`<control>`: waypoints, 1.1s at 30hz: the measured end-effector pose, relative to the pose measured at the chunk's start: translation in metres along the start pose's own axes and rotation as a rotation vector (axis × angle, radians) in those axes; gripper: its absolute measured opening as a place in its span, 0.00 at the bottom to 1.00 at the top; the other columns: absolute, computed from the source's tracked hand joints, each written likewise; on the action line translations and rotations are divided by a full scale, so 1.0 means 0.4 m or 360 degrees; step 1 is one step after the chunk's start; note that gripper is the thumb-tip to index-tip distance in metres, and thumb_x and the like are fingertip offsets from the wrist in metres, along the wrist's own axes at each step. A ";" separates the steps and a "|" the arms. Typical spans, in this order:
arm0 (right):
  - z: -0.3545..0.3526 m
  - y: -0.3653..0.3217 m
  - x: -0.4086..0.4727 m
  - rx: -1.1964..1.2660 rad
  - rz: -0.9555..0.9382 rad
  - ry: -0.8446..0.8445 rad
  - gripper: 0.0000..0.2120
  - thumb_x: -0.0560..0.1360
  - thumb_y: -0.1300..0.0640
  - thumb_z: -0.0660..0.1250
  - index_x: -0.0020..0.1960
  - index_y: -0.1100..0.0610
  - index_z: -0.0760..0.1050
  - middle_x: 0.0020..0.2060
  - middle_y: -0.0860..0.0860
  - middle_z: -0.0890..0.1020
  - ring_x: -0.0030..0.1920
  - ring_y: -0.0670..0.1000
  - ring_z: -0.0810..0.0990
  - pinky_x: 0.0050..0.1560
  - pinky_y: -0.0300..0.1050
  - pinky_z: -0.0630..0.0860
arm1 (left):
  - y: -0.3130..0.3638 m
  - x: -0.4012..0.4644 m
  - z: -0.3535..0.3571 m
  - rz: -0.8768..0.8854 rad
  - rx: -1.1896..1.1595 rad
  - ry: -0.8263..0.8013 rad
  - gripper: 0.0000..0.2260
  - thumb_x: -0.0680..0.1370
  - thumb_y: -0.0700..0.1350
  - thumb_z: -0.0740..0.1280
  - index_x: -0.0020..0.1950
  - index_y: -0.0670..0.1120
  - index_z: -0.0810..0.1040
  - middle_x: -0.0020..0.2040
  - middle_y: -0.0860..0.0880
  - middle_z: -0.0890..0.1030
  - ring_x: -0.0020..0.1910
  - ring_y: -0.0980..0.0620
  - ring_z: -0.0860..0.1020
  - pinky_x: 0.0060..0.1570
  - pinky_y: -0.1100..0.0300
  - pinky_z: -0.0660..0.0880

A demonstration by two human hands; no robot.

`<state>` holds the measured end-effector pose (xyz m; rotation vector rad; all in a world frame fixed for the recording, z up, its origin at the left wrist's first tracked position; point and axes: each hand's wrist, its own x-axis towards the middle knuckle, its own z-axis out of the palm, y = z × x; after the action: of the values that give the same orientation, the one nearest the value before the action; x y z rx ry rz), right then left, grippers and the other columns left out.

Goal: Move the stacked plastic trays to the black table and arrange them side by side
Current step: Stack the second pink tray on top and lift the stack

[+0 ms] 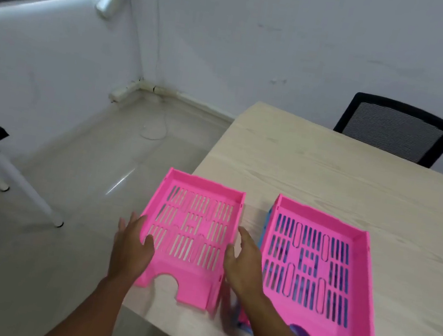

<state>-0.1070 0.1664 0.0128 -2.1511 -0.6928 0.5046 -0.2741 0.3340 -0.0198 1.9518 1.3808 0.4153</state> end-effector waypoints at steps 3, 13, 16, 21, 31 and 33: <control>0.063 0.016 0.009 0.0023 0.0144 -0.0050 0.22 0.78 0.59 0.63 0.71 0.58 0.69 0.65 0.47 0.77 0.63 0.48 0.76 0.70 0.46 0.70 | -0.047 0.019 -0.014 -0.0160 0.0050 -0.0078 0.27 0.78 0.39 0.65 0.77 0.40 0.63 0.80 0.40 0.59 0.79 0.40 0.54 0.75 0.45 0.58; 0.130 0.032 -0.005 0.0003 0.0314 0.0058 0.17 0.78 0.64 0.65 0.66 0.58 0.72 0.60 0.56 0.81 0.45 0.52 0.81 0.56 0.56 0.82 | -0.065 0.000 -0.038 -0.0282 -0.0200 -0.0131 0.13 0.77 0.35 0.63 0.61 0.39 0.78 0.50 0.42 0.81 0.44 0.43 0.77 0.40 0.57 0.71; 0.129 0.024 0.006 0.0042 0.0382 0.0046 0.23 0.78 0.64 0.66 0.71 0.60 0.67 0.60 0.52 0.79 0.49 0.55 0.82 0.59 0.51 0.80 | -0.063 -0.003 -0.047 -0.0286 -0.0267 -0.0099 0.10 0.77 0.34 0.64 0.57 0.39 0.76 0.50 0.42 0.80 0.45 0.43 0.77 0.37 0.58 0.71; 0.126 0.043 0.011 0.0115 0.0529 0.0167 0.19 0.77 0.65 0.65 0.68 0.64 0.73 0.59 0.59 0.82 0.55 0.59 0.83 0.57 0.54 0.81 | -0.065 -0.003 -0.054 -0.0335 -0.0405 -0.0145 0.09 0.77 0.35 0.65 0.54 0.42 0.68 0.47 0.47 0.77 0.46 0.44 0.78 0.35 0.57 0.71; 0.032 -0.037 0.061 0.0494 0.0273 0.0396 0.20 0.76 0.71 0.65 0.67 0.62 0.77 0.57 0.53 0.84 0.50 0.47 0.82 0.56 0.39 0.76 | -0.018 0.011 -0.085 -0.0318 -0.0643 -0.0119 0.05 0.78 0.33 0.61 0.53 0.37 0.67 0.45 0.44 0.78 0.41 0.46 0.77 0.35 0.57 0.70; 0.007 -0.046 0.076 0.0546 0.0248 0.0413 0.20 0.76 0.71 0.66 0.68 0.63 0.76 0.61 0.57 0.83 0.56 0.50 0.82 0.59 0.39 0.73 | 0.001 0.016 -0.087 -0.0302 -0.0695 -0.0105 0.06 0.78 0.32 0.61 0.54 0.37 0.67 0.47 0.43 0.78 0.44 0.44 0.78 0.38 0.54 0.72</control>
<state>-0.0910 0.1967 0.0219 -1.9067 -0.2729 0.3837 -0.2928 0.3523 0.0040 1.4559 1.2918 0.5086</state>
